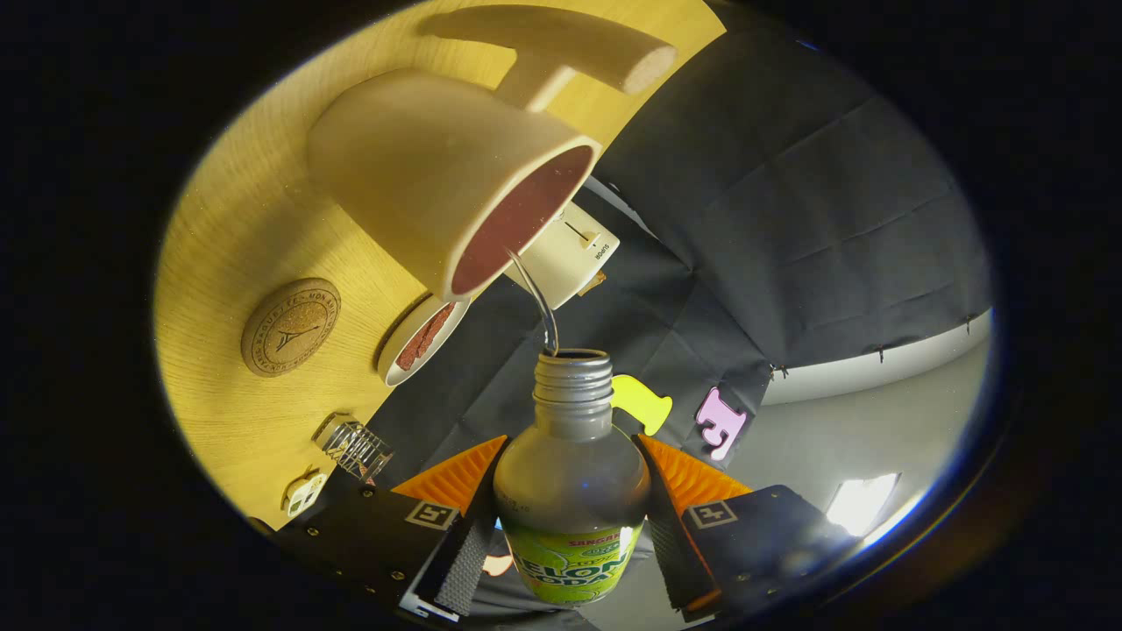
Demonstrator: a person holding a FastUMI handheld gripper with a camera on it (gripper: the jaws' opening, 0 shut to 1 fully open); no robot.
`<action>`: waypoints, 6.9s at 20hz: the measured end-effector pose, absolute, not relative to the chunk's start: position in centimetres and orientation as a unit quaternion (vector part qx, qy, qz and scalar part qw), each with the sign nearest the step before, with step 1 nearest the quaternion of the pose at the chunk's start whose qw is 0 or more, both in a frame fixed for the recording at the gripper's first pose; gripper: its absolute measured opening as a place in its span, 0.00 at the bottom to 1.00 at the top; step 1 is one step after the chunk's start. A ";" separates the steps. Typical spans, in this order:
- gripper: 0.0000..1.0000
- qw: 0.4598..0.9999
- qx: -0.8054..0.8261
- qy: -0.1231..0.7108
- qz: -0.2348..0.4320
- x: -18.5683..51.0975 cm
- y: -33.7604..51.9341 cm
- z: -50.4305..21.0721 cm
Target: Take the bottle from table, then pour the juice into the cup, finally place the bottle on the coaster
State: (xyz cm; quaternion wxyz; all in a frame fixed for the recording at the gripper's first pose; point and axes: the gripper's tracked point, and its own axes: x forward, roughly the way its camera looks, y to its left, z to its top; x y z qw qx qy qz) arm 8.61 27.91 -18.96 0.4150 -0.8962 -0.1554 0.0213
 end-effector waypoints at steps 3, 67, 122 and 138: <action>0.79 0.400 -0.903 -0.154 0.020 8.7 27.7 -19.3; 0.80 0.585 -0.800 -0.117 0.063 7.3 28.3 -21.0; 0.80 0.994 0.009 0.066 0.091 13.8 21.0 -20.9; 0.80 0.994 0.024 0.087 0.068 17.5 21.7 -26.1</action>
